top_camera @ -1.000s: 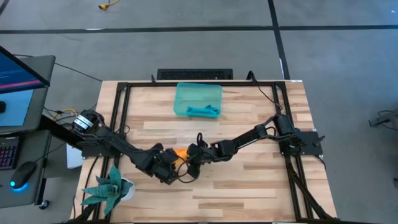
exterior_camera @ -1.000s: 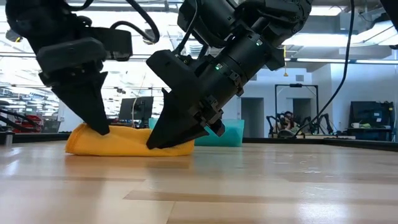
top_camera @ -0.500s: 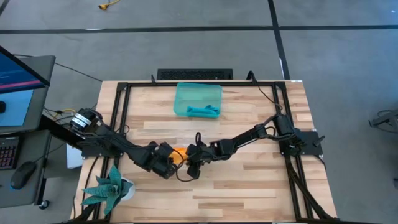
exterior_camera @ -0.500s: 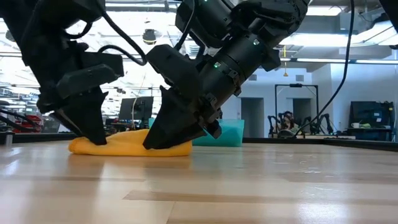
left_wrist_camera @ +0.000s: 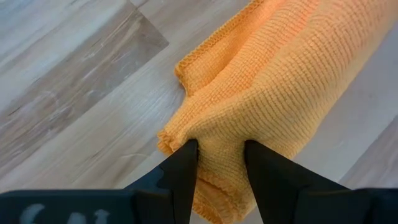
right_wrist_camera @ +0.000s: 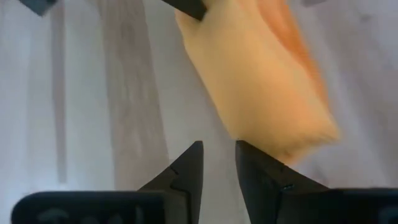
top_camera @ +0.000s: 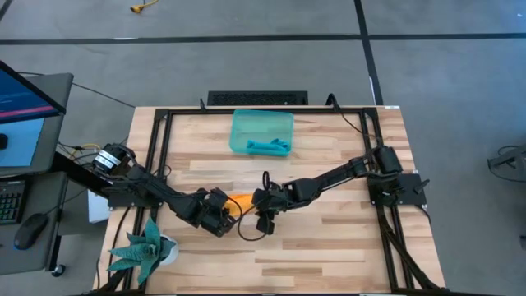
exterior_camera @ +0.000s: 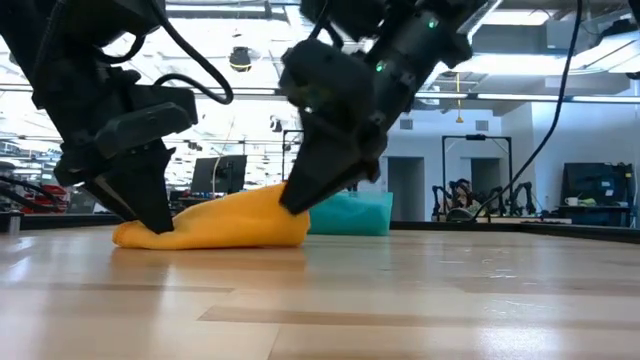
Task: Roll microfiber towels into tight, uniform cylinder then place into a basket
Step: Roll the yellow microfiber cloth, then put the yellow microfiber cloth into the blue bin
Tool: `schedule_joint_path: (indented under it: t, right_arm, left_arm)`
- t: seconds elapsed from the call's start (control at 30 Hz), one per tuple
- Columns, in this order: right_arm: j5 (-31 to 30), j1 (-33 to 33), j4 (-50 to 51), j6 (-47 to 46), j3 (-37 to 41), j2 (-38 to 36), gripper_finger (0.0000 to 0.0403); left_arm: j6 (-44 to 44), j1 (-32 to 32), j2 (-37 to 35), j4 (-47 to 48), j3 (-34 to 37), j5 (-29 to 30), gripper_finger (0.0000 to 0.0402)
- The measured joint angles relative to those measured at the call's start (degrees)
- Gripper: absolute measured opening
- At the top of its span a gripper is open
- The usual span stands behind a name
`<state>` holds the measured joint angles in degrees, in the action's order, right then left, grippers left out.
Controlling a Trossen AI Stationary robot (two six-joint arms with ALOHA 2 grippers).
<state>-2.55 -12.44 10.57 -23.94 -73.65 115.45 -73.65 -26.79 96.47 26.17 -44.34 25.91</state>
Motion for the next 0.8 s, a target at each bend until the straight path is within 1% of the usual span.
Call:
schedule_joint_path:
  t: [0.07,0.17,0.37,0.47,0.57,0.63,0.7,0.8]
  right_arm:
    - [-2.27,0.21,3.07,1.5,0.0,-2.04,0.0117]
    - [-7.76,0.68,6.96,3.57,-0.09,-6.54,0.0117]
    - [-25.87,-1.39,14.04,6.04,1.45,-18.71,0.0117]
    - [-31.35,-3.43,14.66,5.24,6.87,-25.87,0.0117]
    - [-34.0,-5.05,13.84,-0.75,15.03,-32.73,0.0117]
    - [-34.77,-5.66,11.42,-5.84,21.78,-36.88,0.0117]
    - [-33.95,-6.06,6.79,-10.72,28.79,-39.89,0.0117]
    - [-30.1,-6.3,-3.88,-15.77,38.28,-42.48,0.0117]
  left_arm:
    - [-1.21,0.0,0.03,-0.09,0.0,-0.02,0.013]
    - [-2.11,0.0,0.07,-0.13,0.0,0.07,0.013]
    - [-2.25,-0.02,0.11,-0.36,0.07,0.73,0.013]
    - [-2.27,-0.04,0.13,-0.5,0.11,0.92,0.013]
    - [-2.24,-0.16,0.13,-0.68,0.11,1.04,0.013]
    - [-2.24,-0.24,0.17,-0.74,0.13,1.36,0.013]
    - [-2.24,-0.24,0.17,-0.81,0.15,1.4,0.013]
    - [-2.24,-0.24,0.17,-1.01,0.15,1.44,0.013]
